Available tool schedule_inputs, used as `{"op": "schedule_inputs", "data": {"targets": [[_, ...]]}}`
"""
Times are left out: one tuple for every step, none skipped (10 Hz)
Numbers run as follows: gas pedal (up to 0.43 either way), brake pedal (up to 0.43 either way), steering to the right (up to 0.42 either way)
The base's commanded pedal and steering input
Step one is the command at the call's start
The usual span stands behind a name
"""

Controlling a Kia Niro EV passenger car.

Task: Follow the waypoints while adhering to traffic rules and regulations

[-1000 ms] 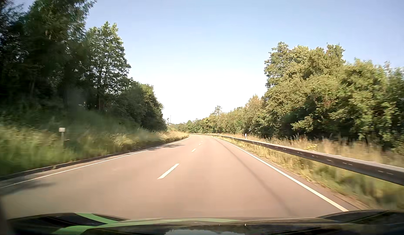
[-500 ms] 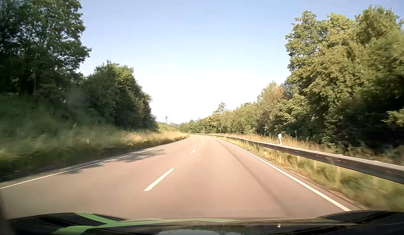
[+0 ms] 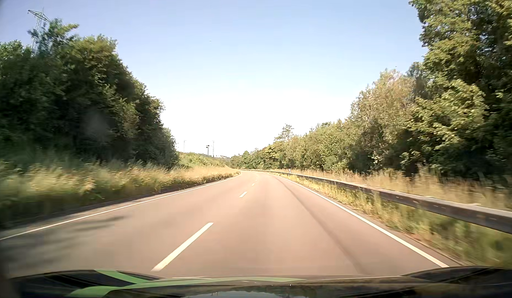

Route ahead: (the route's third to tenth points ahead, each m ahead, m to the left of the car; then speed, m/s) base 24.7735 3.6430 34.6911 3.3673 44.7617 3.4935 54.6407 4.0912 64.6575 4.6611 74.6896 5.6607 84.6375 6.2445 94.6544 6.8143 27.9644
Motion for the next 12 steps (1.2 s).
{"op": "schedule_inputs", "data": {"targets": [[0.299,0.0,-0.008],[0.311,0.0,-0.008],[0.311,0.0,-0.008],[0.311,0.0,-0.008],[0.311,0.0,-0.008],[0.299,0.0,-0.008],[0.287,0.0,-0.008],[0.268,0.0,-0.008],[0.268,0.0,-0.008],[0.268,0.0,-0.008],[0.268,0.0,-0.008],[0.28,0.0,-0.008]]}}
